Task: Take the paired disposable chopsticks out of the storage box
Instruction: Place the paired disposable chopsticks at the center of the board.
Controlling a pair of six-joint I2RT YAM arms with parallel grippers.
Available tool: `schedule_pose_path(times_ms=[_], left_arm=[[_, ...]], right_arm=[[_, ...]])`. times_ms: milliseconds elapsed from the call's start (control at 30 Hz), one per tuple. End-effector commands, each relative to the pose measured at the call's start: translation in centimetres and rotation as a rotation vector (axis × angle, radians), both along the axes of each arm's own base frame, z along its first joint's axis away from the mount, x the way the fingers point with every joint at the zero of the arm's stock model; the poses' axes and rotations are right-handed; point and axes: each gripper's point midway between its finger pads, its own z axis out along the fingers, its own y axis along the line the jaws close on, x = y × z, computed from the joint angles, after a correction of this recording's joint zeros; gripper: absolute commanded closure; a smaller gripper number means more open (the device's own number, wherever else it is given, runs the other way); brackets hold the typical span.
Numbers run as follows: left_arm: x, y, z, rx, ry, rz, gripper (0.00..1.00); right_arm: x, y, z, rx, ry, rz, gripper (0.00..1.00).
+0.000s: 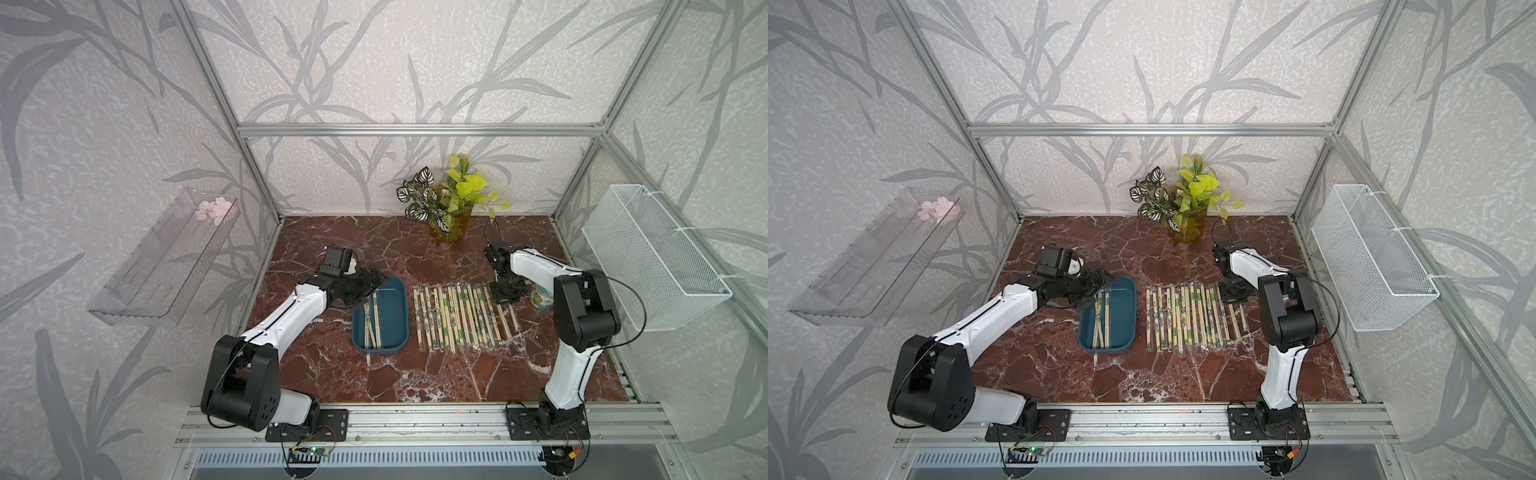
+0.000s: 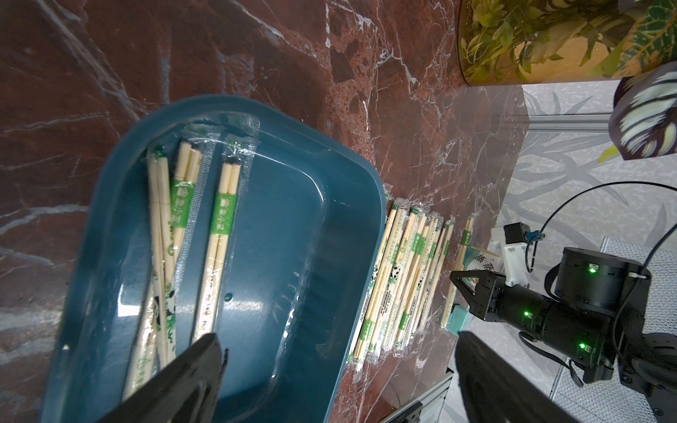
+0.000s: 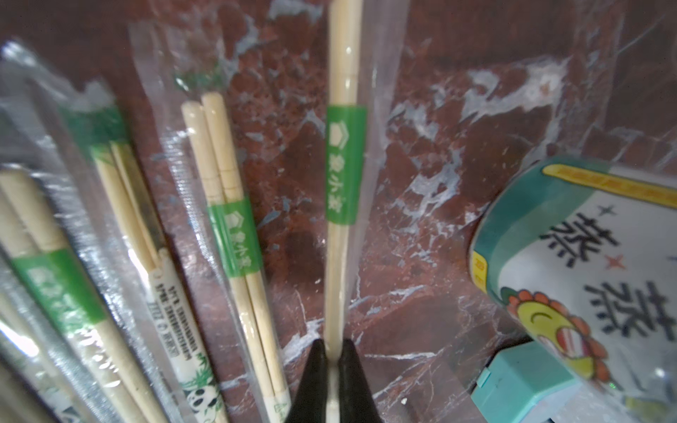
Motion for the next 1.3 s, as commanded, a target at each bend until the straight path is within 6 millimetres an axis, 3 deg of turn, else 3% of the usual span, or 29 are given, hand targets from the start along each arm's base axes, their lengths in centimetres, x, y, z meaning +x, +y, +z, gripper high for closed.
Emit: schedule_pose_path(times_ms=[0,167,333,533,667,800,1033,1133,1267], left_arm=[[0.7,-0.1,0.8,0.009,-0.027,-0.004,0.0],[0.7,-0.1,0.8,0.008,-0.029,-0.005,0.0],[0.8,-0.1,1.0,0.01,-0.031,-0.004,0.0],[0.8,0.1,1.2,0.014,-0.037,0.001,0.0],[0.7,0.8,1.3,0.029,-0.035,0.014,0.0],[0.7,2.2,1.2,0.044,-0.029,0.042,0.0],[0.6,5.6,1.1,0.056,-0.019,0.126,0.0],[0.5,7.1,1.0,0.059,-0.015,0.162,0.0],[0.4,8.7,0.6,0.067,-0.004,0.204,0.0]], right_arm=[[-1.2,-0.5,-1.1,-0.015,0.047,-0.015,1.0],[-1.7,-0.6,-1.4,-0.015,0.054,-0.022,0.85],[-1.6,-0.5,-0.5,-0.007,0.03,-0.032,0.73],[-0.7,0.6,3.0,0.064,-0.06,-0.053,0.71],[0.2,2.7,6.1,0.166,-0.144,-0.061,0.7],[1.0,8.1,9.3,0.347,-0.234,-0.001,0.7],[0.5,20.5,13.3,0.62,-0.331,0.153,0.69],[-0.3,25.5,14.4,0.722,-0.342,0.208,0.69],[-1.6,31.8,13.7,0.807,-0.318,0.293,0.69]])
